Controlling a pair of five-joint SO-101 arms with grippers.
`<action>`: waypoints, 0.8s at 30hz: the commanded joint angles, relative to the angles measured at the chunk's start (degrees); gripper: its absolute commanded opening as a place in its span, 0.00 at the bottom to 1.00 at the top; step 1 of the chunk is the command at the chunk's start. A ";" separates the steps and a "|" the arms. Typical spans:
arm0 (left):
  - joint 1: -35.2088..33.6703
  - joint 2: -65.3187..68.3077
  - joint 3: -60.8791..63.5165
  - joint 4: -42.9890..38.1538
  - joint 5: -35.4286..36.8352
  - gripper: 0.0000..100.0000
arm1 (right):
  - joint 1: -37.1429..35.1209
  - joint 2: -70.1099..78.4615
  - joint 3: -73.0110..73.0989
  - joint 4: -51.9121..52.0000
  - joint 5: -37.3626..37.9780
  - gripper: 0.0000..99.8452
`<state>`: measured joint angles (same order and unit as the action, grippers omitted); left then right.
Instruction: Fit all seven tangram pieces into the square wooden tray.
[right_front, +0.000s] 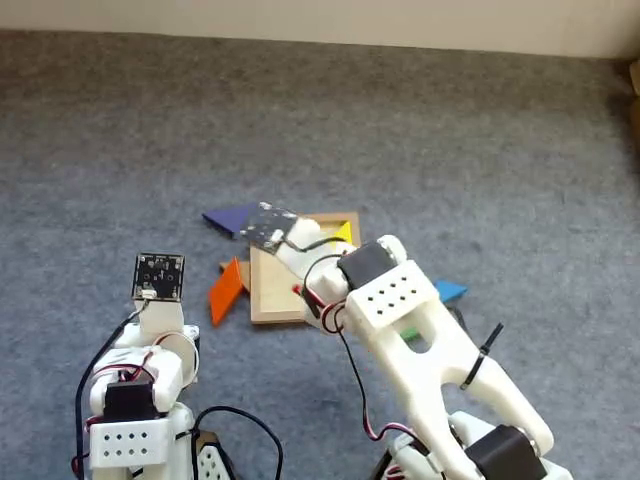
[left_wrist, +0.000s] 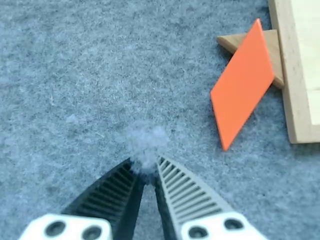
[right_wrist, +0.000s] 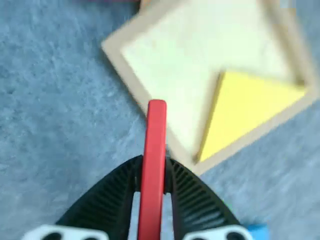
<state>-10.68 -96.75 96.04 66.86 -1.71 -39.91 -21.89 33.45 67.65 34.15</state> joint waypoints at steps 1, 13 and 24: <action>0.31 -0.57 1.54 0.18 0.18 0.00 | -0.40 0.84 -2.86 -7.87 8.70 0.00; 0.31 -0.57 1.54 0.18 0.18 0.00 | -2.59 19.65 -10.07 -11.82 9.49 0.00; 0.31 -0.57 1.54 0.18 0.18 0.00 | -4.00 20.26 -11.03 -11.91 9.05 0.15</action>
<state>-10.68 -96.75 96.04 66.86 -1.71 -43.08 -0.79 25.63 56.84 43.12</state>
